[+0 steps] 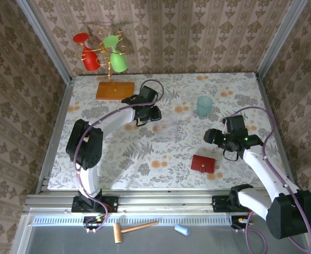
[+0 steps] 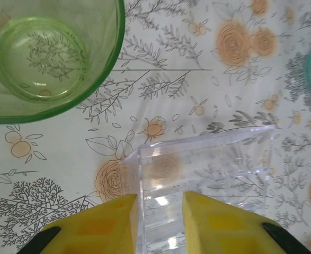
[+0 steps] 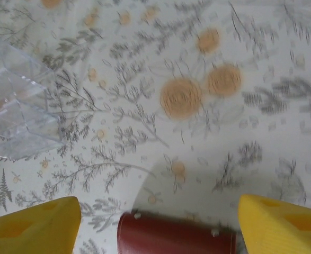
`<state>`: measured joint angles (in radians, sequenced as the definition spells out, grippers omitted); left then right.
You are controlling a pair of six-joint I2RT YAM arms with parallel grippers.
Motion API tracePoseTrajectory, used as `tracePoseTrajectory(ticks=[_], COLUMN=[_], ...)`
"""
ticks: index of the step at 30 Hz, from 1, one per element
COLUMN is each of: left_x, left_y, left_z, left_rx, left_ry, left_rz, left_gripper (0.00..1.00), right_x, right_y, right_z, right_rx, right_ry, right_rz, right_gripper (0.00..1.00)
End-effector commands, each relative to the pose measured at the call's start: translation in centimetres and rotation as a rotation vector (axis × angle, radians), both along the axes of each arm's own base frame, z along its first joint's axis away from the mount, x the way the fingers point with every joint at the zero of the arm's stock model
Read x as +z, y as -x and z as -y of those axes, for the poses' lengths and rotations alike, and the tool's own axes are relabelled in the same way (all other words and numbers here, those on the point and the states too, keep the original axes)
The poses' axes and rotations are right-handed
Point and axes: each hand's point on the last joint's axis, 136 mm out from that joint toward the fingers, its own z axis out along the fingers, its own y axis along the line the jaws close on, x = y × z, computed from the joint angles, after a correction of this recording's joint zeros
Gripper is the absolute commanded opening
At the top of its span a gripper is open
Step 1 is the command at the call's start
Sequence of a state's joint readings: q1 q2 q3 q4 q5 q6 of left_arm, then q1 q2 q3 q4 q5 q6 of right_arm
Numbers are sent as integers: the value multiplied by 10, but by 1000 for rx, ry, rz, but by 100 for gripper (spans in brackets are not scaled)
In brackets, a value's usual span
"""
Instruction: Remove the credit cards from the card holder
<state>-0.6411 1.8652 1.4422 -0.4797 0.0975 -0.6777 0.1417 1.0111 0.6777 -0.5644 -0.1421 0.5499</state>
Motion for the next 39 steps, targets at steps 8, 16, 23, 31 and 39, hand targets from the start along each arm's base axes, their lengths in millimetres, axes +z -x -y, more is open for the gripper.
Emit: tracePoseTrajectory(ticks=[8,16,23,31,39], left_x=[20,13,17,18,18], left_y=[17,25,24,22,25], left_z=[-6,-7,-16,-30,-45], left_rx=[-45,-58,-44,-25,0], left_ry=[51,61,76,78,74], left_rz=[30,22,34,38,38], left_gripper=[32,33,33,33,33], right_x=[-49,-65,-67,-58,-53], right_y=[67,66,52,32,15], right_z=[0,-20,-33,-53,-83], right_rx=[-174,-148,-102,-14,90], right_ry=[-56,-106,-112,-90,-76], right_rz=[-221,-225,-193,-125,-97], right_gripper=[83,82,81,81,81])
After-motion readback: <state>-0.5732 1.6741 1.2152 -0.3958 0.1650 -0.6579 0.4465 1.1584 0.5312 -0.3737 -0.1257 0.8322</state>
